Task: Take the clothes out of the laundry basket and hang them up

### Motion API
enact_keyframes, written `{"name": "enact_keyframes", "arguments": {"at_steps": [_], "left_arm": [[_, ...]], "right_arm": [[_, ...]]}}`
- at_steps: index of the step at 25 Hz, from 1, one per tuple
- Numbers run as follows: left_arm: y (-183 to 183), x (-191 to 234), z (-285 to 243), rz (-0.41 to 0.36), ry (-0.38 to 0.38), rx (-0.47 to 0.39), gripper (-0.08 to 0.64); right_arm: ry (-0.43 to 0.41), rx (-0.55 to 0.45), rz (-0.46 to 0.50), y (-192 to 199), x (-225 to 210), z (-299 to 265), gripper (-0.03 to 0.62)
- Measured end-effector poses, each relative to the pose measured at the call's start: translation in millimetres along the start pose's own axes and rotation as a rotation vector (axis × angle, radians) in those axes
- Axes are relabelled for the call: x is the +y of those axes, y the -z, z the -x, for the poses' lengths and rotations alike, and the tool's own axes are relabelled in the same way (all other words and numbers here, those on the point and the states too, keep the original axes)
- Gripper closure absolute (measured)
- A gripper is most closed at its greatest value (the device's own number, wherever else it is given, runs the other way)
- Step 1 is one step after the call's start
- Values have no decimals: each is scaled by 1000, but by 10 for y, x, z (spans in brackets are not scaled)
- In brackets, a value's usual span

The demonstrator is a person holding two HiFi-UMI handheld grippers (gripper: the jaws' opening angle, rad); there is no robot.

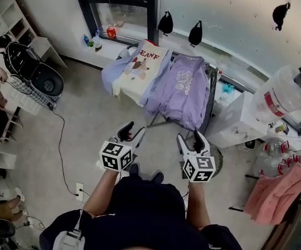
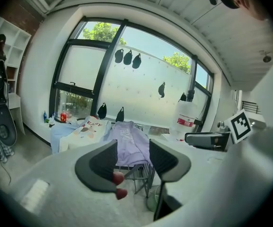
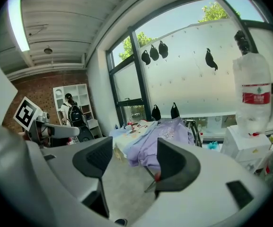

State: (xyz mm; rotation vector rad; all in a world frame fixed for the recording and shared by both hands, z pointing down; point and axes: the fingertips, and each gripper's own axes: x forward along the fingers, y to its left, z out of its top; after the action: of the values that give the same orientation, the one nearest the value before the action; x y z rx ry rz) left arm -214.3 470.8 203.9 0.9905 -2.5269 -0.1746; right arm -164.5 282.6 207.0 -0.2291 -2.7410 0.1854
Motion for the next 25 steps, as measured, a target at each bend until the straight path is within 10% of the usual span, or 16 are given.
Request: {"name": "enact_keyframes", "arguments": {"at_steps": [2, 4, 25], "left_arm": [[-20, 84, 41, 4, -17, -12, 371], [-66, 163, 62, 9, -26, -31, 535], [-105, 515, -58, 40, 24, -37, 537]], "right_arm": [[34, -14, -10, -16, 4, 4, 365], [54, -34, -34, -39, -4, 0, 592], [149, 12, 18, -28, 81, -207, 594]]}}
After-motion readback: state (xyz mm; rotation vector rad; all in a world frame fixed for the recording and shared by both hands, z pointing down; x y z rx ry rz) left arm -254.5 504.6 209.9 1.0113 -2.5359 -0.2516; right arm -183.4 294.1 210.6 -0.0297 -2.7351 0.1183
